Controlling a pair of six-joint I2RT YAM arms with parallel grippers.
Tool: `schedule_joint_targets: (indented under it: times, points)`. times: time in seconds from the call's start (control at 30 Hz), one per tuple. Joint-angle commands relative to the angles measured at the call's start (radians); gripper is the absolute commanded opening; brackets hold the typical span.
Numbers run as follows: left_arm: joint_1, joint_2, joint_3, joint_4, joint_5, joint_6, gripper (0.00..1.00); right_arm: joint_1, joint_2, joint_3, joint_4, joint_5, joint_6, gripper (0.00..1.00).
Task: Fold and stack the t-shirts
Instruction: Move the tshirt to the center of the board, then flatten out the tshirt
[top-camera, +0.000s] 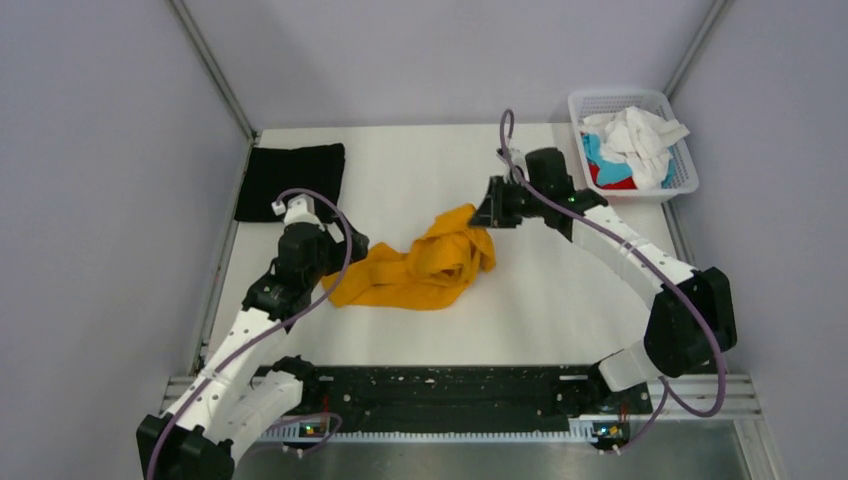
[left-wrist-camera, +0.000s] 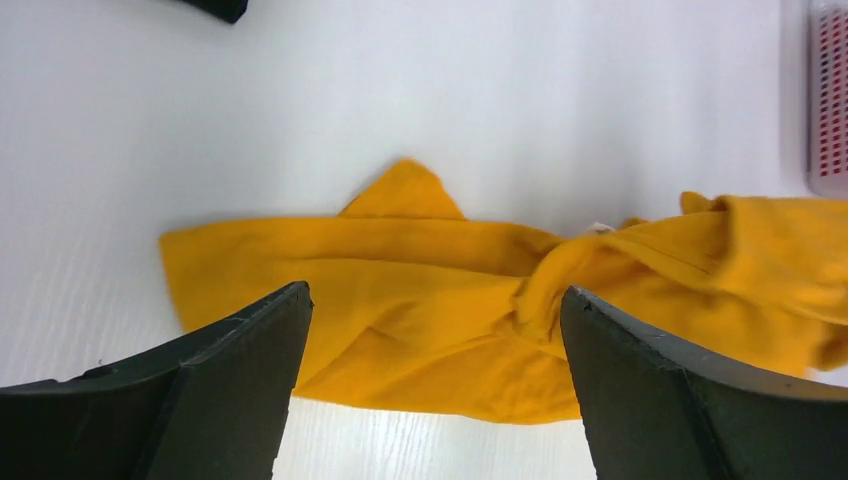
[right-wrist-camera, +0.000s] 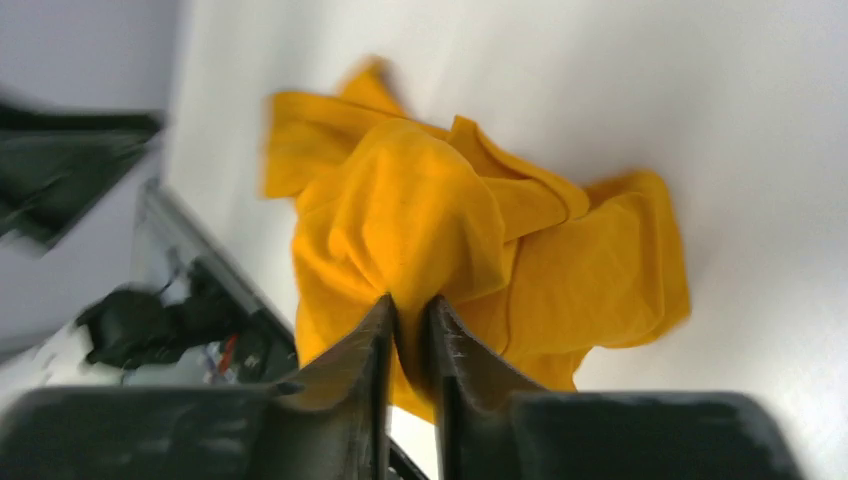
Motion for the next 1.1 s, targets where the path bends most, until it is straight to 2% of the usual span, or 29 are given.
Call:
schedule_joint_targets:
  times: [0.0,0.03,0.07,0.1,0.17,0.27,0.37,0.5,0.63,0.73,0.83,0.97,1.07]
  points:
    - [0.0,-0.037,-0.038,-0.027,0.002,-0.007,0.99,-0.053,-0.107,-0.157,-0.163,0.555,-0.105,0.38]
    - [0.0,-0.031,-0.033,-0.042,0.003,-0.005,0.99,-0.056,-0.111,-0.174,-0.202,0.66,-0.121,0.56]
    - [-0.001,-0.025,-0.03,-0.057,0.005,-0.003,0.99,-0.057,-0.119,-0.182,-0.238,0.762,-0.126,0.68]
    - [-0.001,-0.016,-0.027,-0.078,0.01,-0.001,0.99,-0.057,-0.132,-0.188,-0.264,0.832,-0.126,0.75]
    - [-0.001,-0.004,-0.026,-0.129,0.03,0.008,0.99,-0.056,-0.184,-0.202,-0.277,0.904,-0.13,0.84]
    - [-0.001,0.014,-0.035,-0.206,0.017,-0.013,0.99,-0.052,-0.284,-0.244,-0.219,0.871,-0.162,0.93]
    - [-0.001,0.022,-0.036,-0.279,0.016,-0.07,0.99,-0.034,-0.371,-0.31,-0.135,0.745,-0.199,0.94]
    - [-0.001,-0.025,-0.095,-0.3,0.078,-0.133,0.98,0.012,-0.465,-0.394,-0.036,0.545,-0.289,0.94]
    - [-0.001,-0.061,-0.165,-0.281,0.074,-0.142,0.96,0.077,-0.471,-0.403,0.009,0.407,-0.369,0.92]
    - [-0.001,-0.021,-0.197,-0.229,0.042,-0.148,0.94,0.144,-0.411,-0.374,0.011,0.398,-0.411,0.9]
    - [0.0,0.063,-0.204,-0.156,-0.014,-0.182,0.89,0.247,-0.324,-0.323,-0.012,0.472,-0.519,0.88]
    - [0.003,0.17,-0.188,-0.089,-0.025,-0.193,0.76,0.356,-0.168,-0.211,-0.086,0.597,-0.652,0.84]
    - [0.01,0.235,-0.18,-0.062,-0.055,-0.203,0.62,0.402,-0.047,-0.127,-0.14,0.615,-0.741,0.81]
